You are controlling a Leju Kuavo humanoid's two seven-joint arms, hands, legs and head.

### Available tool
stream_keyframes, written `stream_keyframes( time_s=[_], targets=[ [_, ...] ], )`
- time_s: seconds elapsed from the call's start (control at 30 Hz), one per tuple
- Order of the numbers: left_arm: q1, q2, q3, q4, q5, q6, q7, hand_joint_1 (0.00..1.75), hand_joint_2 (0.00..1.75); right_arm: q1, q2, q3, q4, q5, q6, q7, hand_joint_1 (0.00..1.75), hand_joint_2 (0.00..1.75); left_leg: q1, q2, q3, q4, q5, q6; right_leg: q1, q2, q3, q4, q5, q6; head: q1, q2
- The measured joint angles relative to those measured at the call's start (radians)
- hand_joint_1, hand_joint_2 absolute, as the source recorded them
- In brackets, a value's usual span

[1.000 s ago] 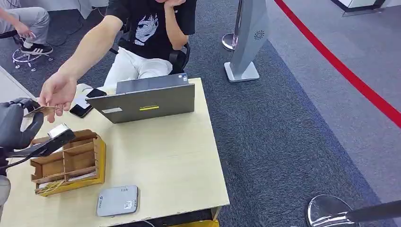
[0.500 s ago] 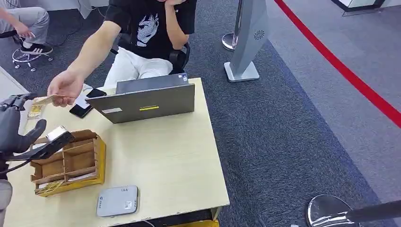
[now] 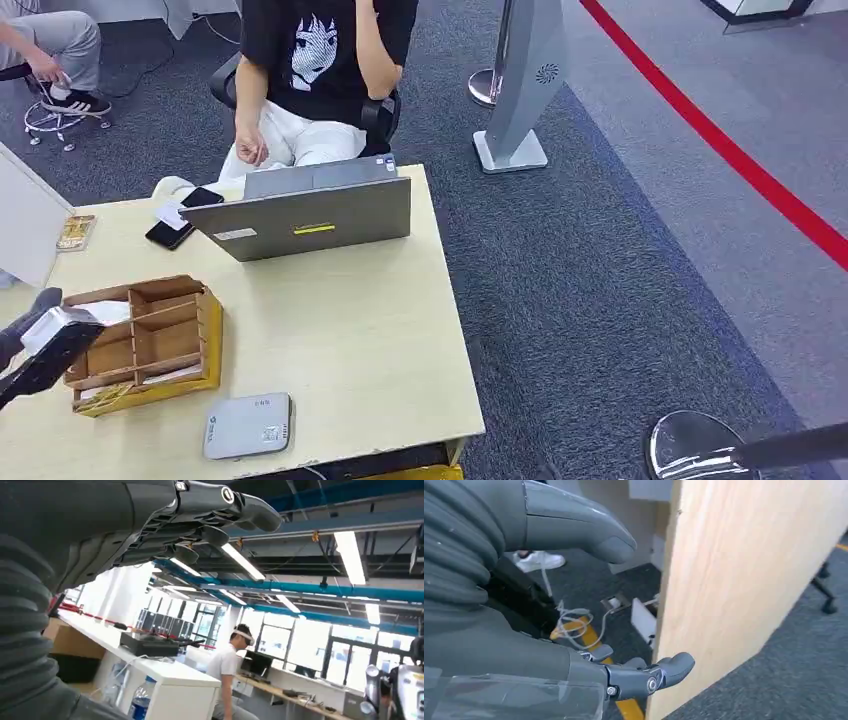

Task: Pass the card to the sensor for recognition and then transmit it.

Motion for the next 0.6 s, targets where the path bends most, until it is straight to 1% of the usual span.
stream_keyframes(
  time_s=[0.07,0.13,0.17,0.2,0.23,0.27,0.3,0.33,0.37,0.4,0.43,0.47,0.5,0.53,0.57,0.6],
  targets=[
    [0.047,-0.048,0.049,-0.057,0.080,0.020,-0.032,0.00,1.75,0.016,0.000,0.017,-0.020,-0.042,-0.032,0.001,0.00,1.75,0.000,0.001,0.000,0.000,-0.001,0.000,0.000,0.001,0.001,0.000,0.000,0.000,0.000,0.000],
    [0.125,-0.111,0.121,-0.133,0.152,0.027,-0.089,0.00,1.75,0.049,0.000,0.043,-0.062,-0.090,-0.074,0.009,0.00,1.75,0.000,0.003,0.001,0.000,-0.002,-0.001,0.000,0.003,0.000,0.000,0.000,0.000,-0.001,0.000],
    [0.159,-0.149,0.165,-0.166,0.196,0.018,-0.123,0.00,1.75,0.067,0.000,0.057,-0.085,-0.113,-0.096,0.015,0.10,1.75,0.000,0.002,0.001,0.000,-0.002,-0.001,0.000,0.003,0.000,0.000,-0.001,0.000,-0.002,0.000],
    [0.184,-0.192,0.210,-0.190,0.256,-0.011,-0.147,0.77,1.75,0.083,0.000,0.066,-0.104,-0.132,-0.113,0.018,1.75,1.75,-0.001,0.002,0.001,0.000,-0.003,0.000,0.000,0.002,0.001,-0.001,-0.003,0.001,0.001,0.000],
    [0.203,-0.236,0.257,-0.209,0.316,-0.046,-0.163,1.75,1.75,0.095,0.000,0.078,-0.128,-0.156,-0.130,0.021,1.75,1.75,-0.001,0.001,0.000,0.000,-0.004,0.001,-0.001,0.001,0.001,-0.001,-0.003,0.002,0.000,0.000],
    [0.227,-0.303,0.333,-0.228,0.403,-0.092,-0.156,1.75,1.75,0.112,0.000,0.093,-0.158,-0.182,-0.144,0.021,1.75,1.75,-0.002,0.002,0.001,0.000,-0.006,0.003,-0.002,0.002,0.002,-0.001,-0.004,0.002,0.001,0.000],
    [0.251,-0.351,0.387,-0.229,0.471,-0.114,-0.136,1.75,1.75,0.125,0.000,0.103,-0.179,-0.195,-0.153,0.020,1.75,1.75,-0.002,0.002,0.002,0.000,-0.007,0.002,-0.002,0.002,0.002,-0.001,-0.004,0.001,0.000,0.000],
    [0.281,-0.383,0.441,-0.227,0.561,-0.136,-0.094,1.75,1.75,0.137,0.000,0.112,-0.201,-0.203,-0.162,0.019,1.75,1.75,-0.002,0.003,0.004,0.000,-0.008,0.002,-0.002,0.003,0.002,-0.001,-0.004,0.001,0.001,0.000],
    [0.311,-0.420,0.489,-0.215,0.651,-0.146,-0.035,1.75,1.75,0.148,0.000,0.120,-0.224,-0.206,-0.167,0.019,1.75,1.75,-0.002,0.004,0.004,0.000,-0.009,0.001,-0.002,0.003,0.002,-0.001,-0.004,0.001,0.000,0.000],
    [0.332,-0.448,0.522,-0.196,0.721,-0.135,0.006,1.75,1.75,0.153,0.000,0.124,-0.237,-0.205,-0.169,0.019,1.75,1.75,-0.002,0.004,0.004,0.000,-0.009,0.002,-0.002,0.003,0.002,-0.001,-0.005,0.001,-0.003,0.000],
    [0.347,-0.472,0.544,-0.166,0.800,-0.111,0.042,1.75,1.75,0.154,0.000,0.124,-0.249,-0.191,-0.166,0.024,1.75,1.75,-0.003,0.003,0.004,0.000,-0.009,0.002,-0.002,0.003,0.003,-0.001,-0.006,0.003,0.001,0.000],
    [0.361,-0.491,0.564,-0.103,0.954,-0.043,0.116,1.75,1.75,0.149,0.000,0.122,-0.254,-0.161,-0.153,0.038,1.75,1.75,-0.003,0.003,0.005,0.000,-0.009,0.002,-0.003,0.003,0.003,-0.001,-0.007,0.003,0.002,0.000],
    [0.372,-0.509,0.574,-0.054,1.076,0.016,0.162,1.75,1.75,0.141,0.000,0.119,-0.255,-0.140,-0.141,0.047,1.75,1.75,-0.003,0.003,0.006,0.000,-0.009,0.002,-0.003,0.003,0.005,-0.001,-0.008,0.003,0.002,0.000],
    [0.391,-0.523,0.579,0.007,1.268,0.135,0.216,1.75,1.75,0.128,0.000,0.108,-0.251,-0.091,-0.095,0.060,1.75,1.75,-0.003,0.004,0.008,0.000,-0.010,0.002,-0.002,0.004,0.006,-0.001,-0.008,0.003,-0.003,0.000],
    [0.415,-0.543,0.570,0.056,1.410,0.238,0.219,1.75,1.75,0.107,0.000,0.086,-0.233,-0.037,-0.038,0.063,1.75,1.75,-0.003,0.005,0.010,0.000,-0.010,0.002,-0.003,0.005,0.006,-0.001,-0.008,0.003,-0.001,0.000],
    [0.434,-0.553,0.550,0.102,1.515,0.330,0.221,1.75,1.75,0.082,0.000,0.056,-0.205,0.012,0.013,0.064,1.75,1.75,-0.003,0.005,0.010,0.000,-0.010,0.002,-0.003,0.006,0.005,-0.001,-0.008,0.003,-0.003,0.000]
  ],
)
